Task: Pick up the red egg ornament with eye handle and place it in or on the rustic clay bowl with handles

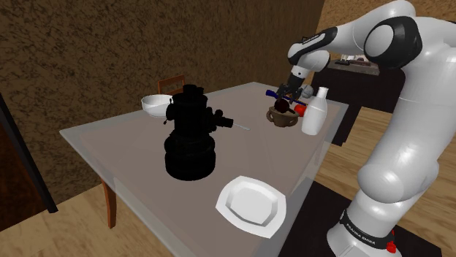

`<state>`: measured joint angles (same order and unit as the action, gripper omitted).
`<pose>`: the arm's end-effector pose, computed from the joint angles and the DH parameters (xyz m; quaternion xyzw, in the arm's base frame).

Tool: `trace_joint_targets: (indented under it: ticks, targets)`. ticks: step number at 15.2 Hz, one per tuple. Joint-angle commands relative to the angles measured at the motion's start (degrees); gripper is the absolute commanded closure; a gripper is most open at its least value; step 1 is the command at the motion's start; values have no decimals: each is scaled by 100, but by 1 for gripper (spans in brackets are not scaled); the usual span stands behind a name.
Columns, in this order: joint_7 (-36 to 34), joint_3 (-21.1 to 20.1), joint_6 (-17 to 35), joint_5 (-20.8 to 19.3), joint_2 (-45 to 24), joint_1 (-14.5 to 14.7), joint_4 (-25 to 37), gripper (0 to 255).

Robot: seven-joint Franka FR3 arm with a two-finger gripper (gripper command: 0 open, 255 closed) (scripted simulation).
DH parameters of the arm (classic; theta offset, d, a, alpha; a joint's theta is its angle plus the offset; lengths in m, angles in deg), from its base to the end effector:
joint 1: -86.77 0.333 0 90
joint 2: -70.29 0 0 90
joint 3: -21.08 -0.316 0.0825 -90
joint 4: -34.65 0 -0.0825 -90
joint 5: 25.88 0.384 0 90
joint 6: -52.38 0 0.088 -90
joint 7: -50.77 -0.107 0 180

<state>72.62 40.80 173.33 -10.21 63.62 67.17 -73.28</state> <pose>0.4771 -0.3664 0.4609 -0.9705 0.2107 -0.1027 0.0572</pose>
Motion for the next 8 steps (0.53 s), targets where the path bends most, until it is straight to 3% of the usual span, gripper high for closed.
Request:
trace_joint_targets:
  ticks: [1,7,8]
  targets:
    - [12,-3,39,15,-22,0,-17,0]
    - [12,-3,38,15,-22,0,-16,0]
    - [12,-3,38,15,-22,0,-16,255]
